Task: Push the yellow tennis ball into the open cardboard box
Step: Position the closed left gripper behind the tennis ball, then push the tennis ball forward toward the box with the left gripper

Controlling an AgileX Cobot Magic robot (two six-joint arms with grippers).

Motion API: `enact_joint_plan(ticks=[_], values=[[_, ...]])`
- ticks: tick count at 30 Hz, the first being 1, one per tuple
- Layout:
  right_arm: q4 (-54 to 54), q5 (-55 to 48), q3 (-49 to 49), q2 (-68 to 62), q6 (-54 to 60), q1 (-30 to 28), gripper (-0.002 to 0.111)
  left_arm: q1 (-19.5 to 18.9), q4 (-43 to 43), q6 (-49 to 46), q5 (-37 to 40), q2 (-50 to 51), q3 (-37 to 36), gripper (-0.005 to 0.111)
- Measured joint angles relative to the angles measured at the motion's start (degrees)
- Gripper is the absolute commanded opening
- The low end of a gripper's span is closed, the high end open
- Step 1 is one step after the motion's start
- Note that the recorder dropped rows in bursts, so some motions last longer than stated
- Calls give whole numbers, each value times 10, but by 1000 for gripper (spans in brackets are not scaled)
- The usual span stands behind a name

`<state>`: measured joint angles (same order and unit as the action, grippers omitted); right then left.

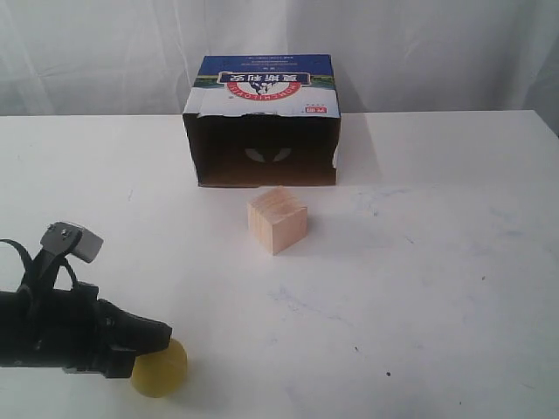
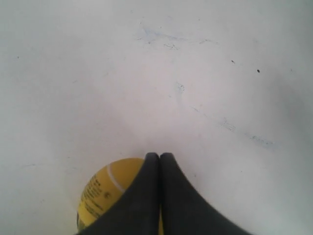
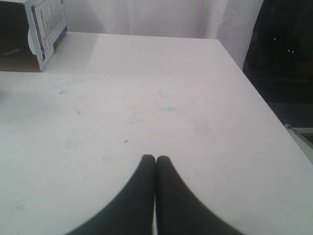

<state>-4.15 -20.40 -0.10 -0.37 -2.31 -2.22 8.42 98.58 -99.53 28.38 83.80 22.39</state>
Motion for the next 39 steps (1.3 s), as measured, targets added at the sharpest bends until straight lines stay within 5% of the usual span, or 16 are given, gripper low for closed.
enact_joint_plan(ticks=[12,26,34,39], values=[[0,0,0,0,0,0,0,0,1,-60,41,57,24,0],[0,0,0,0,0,0,0,0,1,-85,-1,89,186,0],[0,0,0,0,0,0,0,1,1,-75,-90,93,183,0],[0,0,0,0,0,0,0,1,1,-80,-78,112,180,0]])
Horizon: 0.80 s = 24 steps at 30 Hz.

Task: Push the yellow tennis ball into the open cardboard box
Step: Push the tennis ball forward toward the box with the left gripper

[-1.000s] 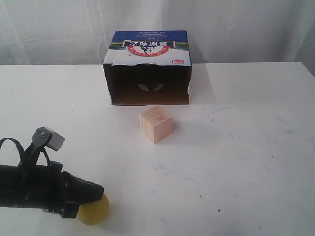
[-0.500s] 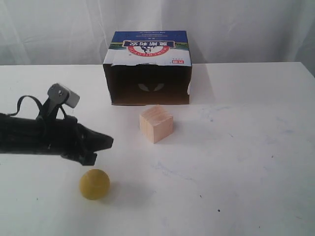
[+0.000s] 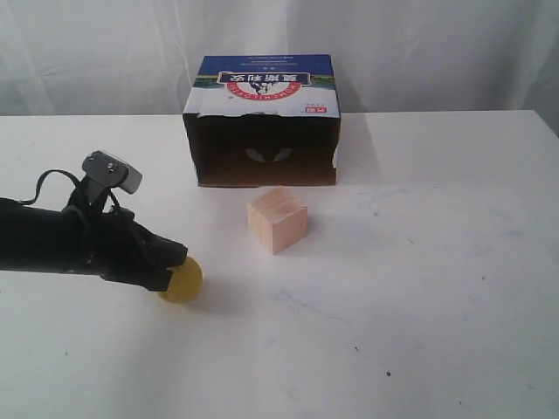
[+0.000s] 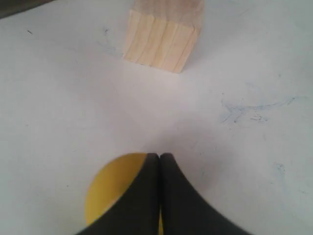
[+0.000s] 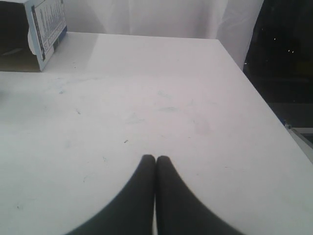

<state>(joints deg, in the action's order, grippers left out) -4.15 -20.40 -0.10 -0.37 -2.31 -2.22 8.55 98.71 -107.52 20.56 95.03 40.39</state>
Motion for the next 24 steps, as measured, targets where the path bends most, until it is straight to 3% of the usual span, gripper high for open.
enact_joint_plan(ticks=[16,20,24], values=[[0,0,0,0,0,0,0,0,0,-46,33,85,6,0],[0,0,0,0,0,0,0,-8,0,-47,11,40,67,0],[0,0,0,0,0,0,0,-65,0,-47,0,56,175,0]])
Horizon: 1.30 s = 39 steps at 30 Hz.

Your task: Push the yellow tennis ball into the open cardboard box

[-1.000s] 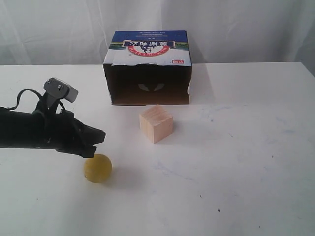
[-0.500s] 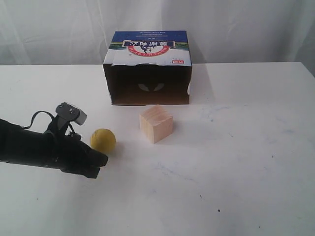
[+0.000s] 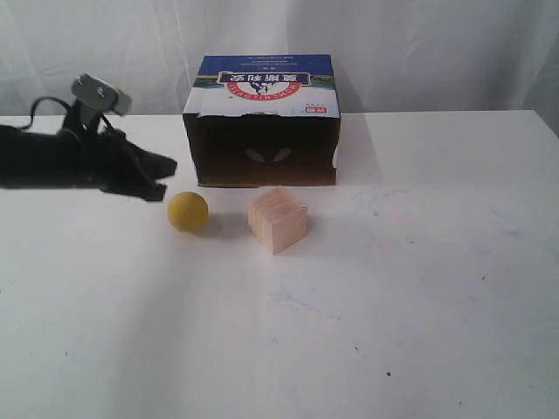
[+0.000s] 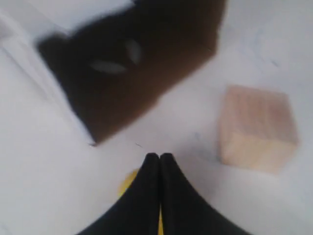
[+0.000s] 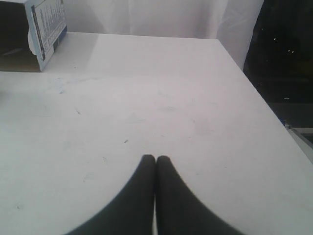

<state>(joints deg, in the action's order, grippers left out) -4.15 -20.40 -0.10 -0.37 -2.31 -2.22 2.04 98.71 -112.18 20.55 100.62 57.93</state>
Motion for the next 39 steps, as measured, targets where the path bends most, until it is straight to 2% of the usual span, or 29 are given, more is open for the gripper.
enact_joint_plan(ticks=[3,6,11,15,22,39], values=[[0,0,0,0,0,0,0,-48,0,0,44,68,65,0],[0,0,0,0,0,0,0,-63,0,0,81,142,111,0],[0,0,0,0,0,0,0,-53,0,1,155,236,159,0],[0,0,0,0,0,0,0,-34,0,2,205,269,174,0],[0,0,0,0,0,0,0,-9,0,3,221,291,177,0],[0,0,0,0,0,0,0,-8,0,1,228,298,177,0]])
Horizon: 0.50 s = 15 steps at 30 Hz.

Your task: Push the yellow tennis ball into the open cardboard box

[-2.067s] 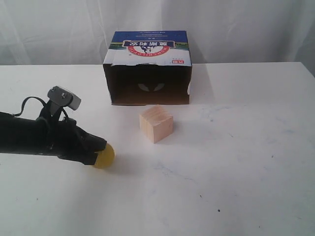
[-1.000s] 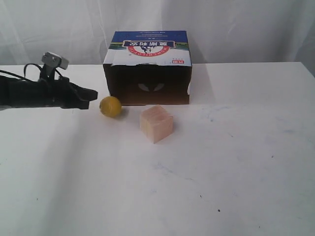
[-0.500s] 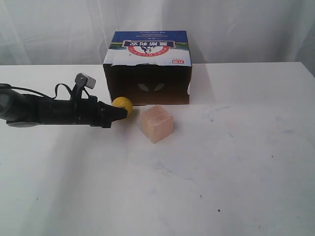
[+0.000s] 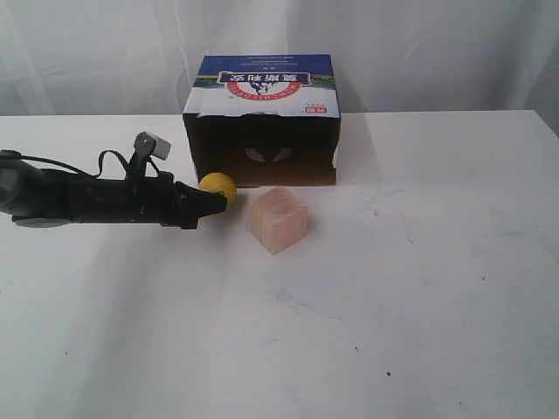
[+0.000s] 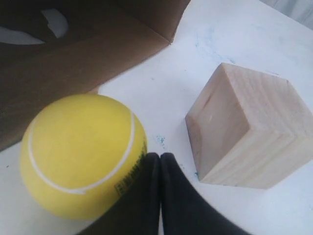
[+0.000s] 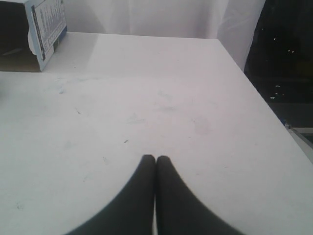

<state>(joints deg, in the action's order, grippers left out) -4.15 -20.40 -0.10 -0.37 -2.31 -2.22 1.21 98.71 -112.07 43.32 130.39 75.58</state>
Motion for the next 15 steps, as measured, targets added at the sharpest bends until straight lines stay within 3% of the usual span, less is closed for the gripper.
enact_joint_plan(ticks=[15], values=[[0,0,0,0,0,0,0,-1,0,0,-23,-23,0,0]])
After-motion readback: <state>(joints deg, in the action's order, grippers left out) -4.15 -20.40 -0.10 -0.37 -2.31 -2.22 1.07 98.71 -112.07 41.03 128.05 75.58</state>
